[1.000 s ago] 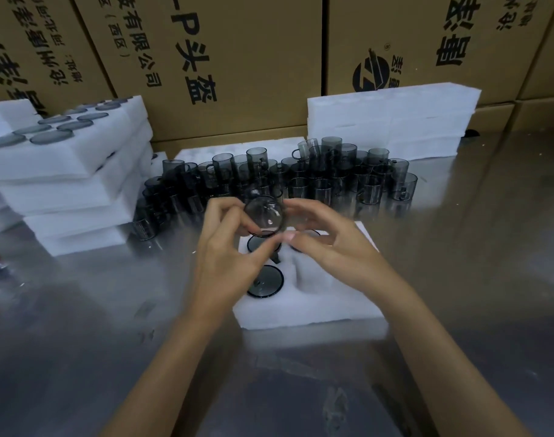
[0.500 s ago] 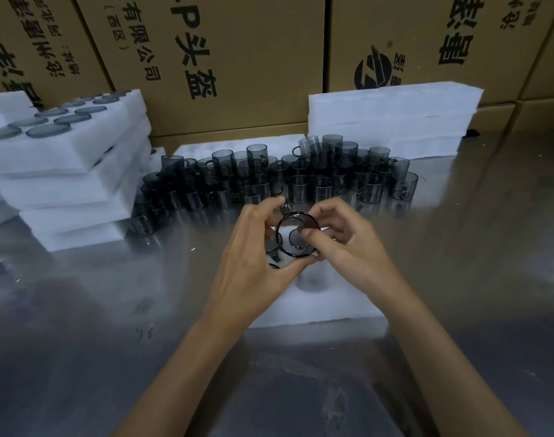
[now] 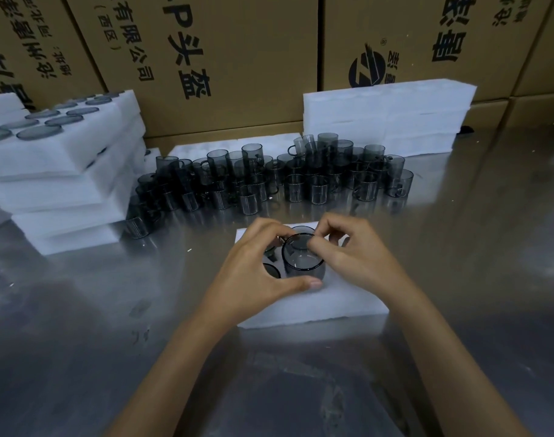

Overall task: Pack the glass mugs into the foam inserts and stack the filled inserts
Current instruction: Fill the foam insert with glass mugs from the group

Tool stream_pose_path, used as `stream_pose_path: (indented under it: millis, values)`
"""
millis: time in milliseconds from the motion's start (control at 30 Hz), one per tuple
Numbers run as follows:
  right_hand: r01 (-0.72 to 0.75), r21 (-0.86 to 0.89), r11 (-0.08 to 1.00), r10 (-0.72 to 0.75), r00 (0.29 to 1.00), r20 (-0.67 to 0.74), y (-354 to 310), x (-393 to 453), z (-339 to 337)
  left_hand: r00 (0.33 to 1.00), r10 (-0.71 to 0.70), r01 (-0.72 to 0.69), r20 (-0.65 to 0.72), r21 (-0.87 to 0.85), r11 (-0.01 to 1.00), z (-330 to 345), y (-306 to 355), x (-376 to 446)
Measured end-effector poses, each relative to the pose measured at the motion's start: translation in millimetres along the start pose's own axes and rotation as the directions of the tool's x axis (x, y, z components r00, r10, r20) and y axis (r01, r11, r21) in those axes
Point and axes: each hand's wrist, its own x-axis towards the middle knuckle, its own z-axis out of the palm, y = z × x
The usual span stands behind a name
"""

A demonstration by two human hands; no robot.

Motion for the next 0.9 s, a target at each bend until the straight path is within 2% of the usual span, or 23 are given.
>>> stream_pose_path:
  millis: [167,433,600,700,900]
  values:
    - [-0.018,-0.06,0.998,0.019,1.0,0.017,1.4,-1.1,-2.8,0.999,-0.036,0.036,0.025,0.006,0.999,4.2,4.0,-2.9]
    - [-0.062,-0.149,0.987,0.08,0.989,0.121,11.4,1.5,-16.7,0.997,-0.024,0.01,0.075,0.185,0.983,2.3,1.5,-2.3]
    - [-0.088,-0.208,0.974,0.127,0.975,0.18,13.8,-1.3,-30.9,0.996,-0.052,0.045,0.078,0.092,0.995,-3.5,-3.2,-3.8]
    - [-0.127,-0.2,0.971,0.173,0.957,0.232,13.3,-2.7,-35.7,0.993,-0.084,0.077,0.086,0.087,0.993,-2.7,-5.2,-4.3]
    - [-0.118,-0.195,0.974,0.17,0.946,0.276,17.1,-2.9,-32.2,0.981,-0.112,0.09,0.159,0.144,0.986,-1.2,-7.9,-3.0]
